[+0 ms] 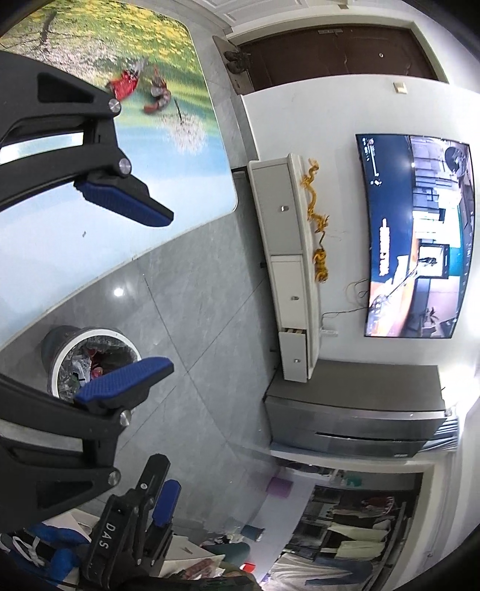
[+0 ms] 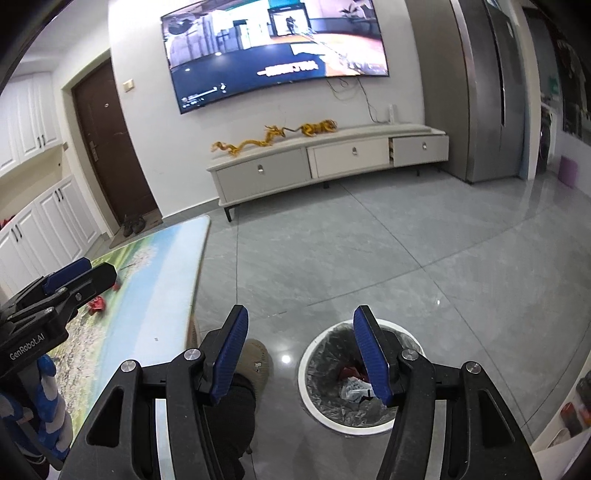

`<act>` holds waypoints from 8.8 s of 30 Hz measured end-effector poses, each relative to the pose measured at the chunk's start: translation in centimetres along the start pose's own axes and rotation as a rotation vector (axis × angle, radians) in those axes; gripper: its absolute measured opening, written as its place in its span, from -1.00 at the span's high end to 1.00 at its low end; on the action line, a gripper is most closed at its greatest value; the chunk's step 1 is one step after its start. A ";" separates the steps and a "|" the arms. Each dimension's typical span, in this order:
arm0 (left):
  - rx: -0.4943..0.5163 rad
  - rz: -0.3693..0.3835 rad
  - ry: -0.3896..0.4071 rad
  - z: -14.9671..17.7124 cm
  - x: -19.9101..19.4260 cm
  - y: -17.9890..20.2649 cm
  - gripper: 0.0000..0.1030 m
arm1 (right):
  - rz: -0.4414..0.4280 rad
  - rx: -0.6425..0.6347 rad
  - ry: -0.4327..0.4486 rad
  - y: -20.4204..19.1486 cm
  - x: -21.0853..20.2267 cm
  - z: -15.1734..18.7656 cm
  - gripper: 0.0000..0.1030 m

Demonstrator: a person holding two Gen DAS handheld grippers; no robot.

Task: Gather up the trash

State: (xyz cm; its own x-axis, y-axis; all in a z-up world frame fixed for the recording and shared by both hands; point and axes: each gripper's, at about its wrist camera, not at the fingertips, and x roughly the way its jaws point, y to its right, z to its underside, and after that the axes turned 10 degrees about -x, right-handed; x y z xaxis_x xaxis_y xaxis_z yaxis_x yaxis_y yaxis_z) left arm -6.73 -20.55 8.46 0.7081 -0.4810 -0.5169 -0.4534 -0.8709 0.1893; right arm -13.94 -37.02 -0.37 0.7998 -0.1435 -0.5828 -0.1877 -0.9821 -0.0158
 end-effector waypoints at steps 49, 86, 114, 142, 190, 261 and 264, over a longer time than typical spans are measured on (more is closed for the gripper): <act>-0.409 -0.331 -0.089 3.6 2.7 -27.4 -0.55 | -0.333 -0.303 -0.101 -19.2 14.0 -6.3 -0.17; -0.395 -0.332 -0.230 4.7 7.0 -32.6 0.38 | -0.572 -0.506 -0.250 -36.7 29.1 -7.5 0.68; -0.292 -0.378 -0.116 5.2 -1.0 -24.3 0.76 | -0.510 -0.262 -0.106 -23.2 13.3 -2.3 0.76; 0.018 -0.403 0.032 3.8 -5.9 -6.3 0.77 | -0.334 -0.092 0.101 -9.3 1.2 0.7 0.76; 0.107 0.203 -0.475 5.9 21.5 13.1 0.06 | 0.093 0.259 -0.268 13.2 13.4 8.3 0.10; -0.165 -0.376 0.176 5.1 -10.4 -11.4 -0.96 | 0.065 -0.254 0.112 -15.9 -4.0 -0.2 -0.99; -0.157 -0.387 0.168 5.1 -10.2 -11.0 -0.96 | 0.060 -0.255 0.113 -15.6 -3.7 -0.1 -0.99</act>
State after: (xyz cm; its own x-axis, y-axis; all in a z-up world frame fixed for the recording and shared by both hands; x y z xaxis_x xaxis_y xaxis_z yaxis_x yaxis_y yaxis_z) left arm -11.72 -5.60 7.39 0.8933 -0.1153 -0.4345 -0.0595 -0.9884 0.1399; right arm -13.86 -21.14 2.10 0.8528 -0.2005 -0.4823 -0.0982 -0.9685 0.2290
